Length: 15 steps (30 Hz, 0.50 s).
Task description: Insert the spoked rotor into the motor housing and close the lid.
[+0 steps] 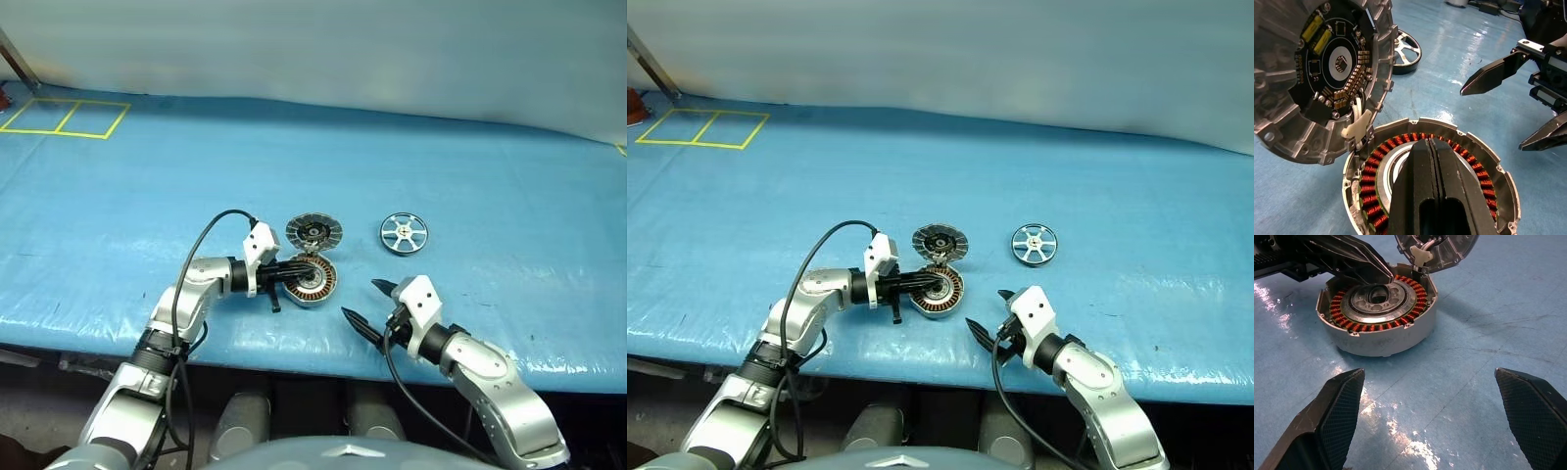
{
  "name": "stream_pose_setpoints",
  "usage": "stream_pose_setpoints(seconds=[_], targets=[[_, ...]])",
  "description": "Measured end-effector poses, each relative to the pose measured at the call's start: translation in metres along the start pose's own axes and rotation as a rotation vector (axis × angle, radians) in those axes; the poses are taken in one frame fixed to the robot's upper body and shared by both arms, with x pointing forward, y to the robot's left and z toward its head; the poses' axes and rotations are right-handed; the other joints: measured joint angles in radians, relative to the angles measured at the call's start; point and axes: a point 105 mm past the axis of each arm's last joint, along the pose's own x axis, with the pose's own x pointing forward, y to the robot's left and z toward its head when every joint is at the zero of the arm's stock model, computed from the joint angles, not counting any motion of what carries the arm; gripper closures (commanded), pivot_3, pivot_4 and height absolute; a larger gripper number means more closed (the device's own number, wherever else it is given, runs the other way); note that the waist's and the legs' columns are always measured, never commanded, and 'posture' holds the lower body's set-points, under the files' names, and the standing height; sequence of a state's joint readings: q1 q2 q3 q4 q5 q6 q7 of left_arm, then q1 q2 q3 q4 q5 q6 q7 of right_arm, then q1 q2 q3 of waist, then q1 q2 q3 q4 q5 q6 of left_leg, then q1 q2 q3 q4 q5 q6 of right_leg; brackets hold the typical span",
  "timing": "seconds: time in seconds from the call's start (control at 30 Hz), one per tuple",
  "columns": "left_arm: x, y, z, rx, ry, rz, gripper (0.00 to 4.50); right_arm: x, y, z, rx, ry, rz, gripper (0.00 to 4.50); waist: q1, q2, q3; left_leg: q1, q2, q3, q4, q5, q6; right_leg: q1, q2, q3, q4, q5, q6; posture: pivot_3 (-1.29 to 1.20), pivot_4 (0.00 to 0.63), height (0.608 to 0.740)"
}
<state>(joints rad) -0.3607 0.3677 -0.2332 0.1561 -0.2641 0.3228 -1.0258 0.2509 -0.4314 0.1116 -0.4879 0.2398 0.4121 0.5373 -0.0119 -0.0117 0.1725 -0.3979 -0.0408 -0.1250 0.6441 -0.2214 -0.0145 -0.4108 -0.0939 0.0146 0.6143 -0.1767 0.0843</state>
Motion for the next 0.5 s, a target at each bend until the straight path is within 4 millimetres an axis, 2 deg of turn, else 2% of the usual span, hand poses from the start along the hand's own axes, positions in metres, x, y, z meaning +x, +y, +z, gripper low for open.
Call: stream_pose_setpoints(seconds=[0.5], targets=[[0.0084, -0.0082, -0.0001, 0.014, 0.034, -0.035, 4.49, 0.0039, 0.003, -0.0022, -0.013, 0.004, -0.004, 0.0, 0.0, 0.0, 0.0, 0.0, 0.0, 0.0, 0.0, 0.0, 0.0, 0.0, 0.0, 0.0, 0.0, 0.0, 0.0, 0.0, 0.15, 0.74]])
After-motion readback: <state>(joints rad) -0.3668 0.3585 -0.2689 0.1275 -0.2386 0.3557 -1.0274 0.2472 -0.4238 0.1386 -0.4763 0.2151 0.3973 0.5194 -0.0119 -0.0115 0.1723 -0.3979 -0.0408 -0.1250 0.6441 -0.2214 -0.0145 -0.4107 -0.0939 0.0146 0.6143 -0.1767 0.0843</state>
